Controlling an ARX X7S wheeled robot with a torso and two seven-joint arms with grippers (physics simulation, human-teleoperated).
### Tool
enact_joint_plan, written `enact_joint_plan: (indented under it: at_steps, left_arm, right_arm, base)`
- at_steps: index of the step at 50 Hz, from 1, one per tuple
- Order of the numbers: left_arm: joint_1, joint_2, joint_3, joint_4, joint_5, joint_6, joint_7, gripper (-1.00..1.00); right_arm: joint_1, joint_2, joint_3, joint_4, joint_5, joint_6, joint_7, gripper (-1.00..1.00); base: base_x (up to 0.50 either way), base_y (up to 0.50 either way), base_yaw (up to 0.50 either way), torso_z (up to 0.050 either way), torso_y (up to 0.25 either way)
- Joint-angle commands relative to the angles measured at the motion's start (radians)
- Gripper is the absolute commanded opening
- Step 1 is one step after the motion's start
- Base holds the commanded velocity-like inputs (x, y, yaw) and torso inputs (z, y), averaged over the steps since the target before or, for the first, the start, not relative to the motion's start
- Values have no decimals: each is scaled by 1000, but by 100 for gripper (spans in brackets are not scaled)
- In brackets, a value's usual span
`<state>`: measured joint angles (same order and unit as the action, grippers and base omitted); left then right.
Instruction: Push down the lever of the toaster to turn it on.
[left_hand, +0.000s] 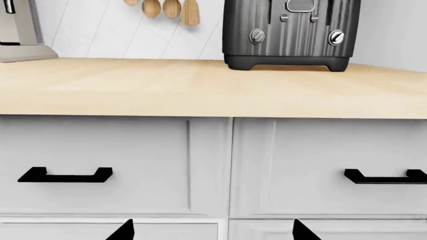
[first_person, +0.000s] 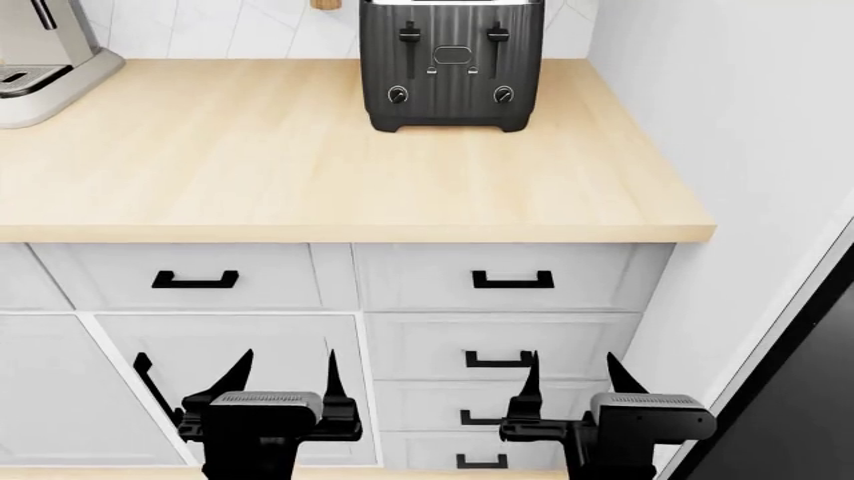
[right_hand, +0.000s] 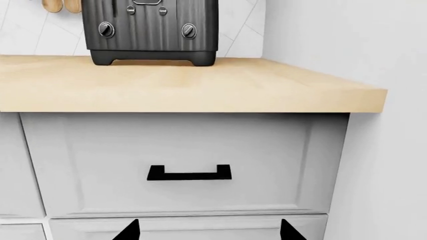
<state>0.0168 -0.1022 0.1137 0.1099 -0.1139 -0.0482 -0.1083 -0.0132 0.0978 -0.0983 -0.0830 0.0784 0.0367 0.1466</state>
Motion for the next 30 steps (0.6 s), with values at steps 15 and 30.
enact_joint_plan:
  at_steps: [15,30]
  left_arm:
    - [-53,-82,-23,284,-98,-298,-43,100]
    - [-210,-146,-68,493,-174,-614,-83,100]
  right_arm:
    - [79,86,-22,-354,-23,474,66,100]
    - [314,129,10,-512,-1,928,53,100]
  base:
    - [0,0,0,50,0]
    - [0,0,0,47,0]
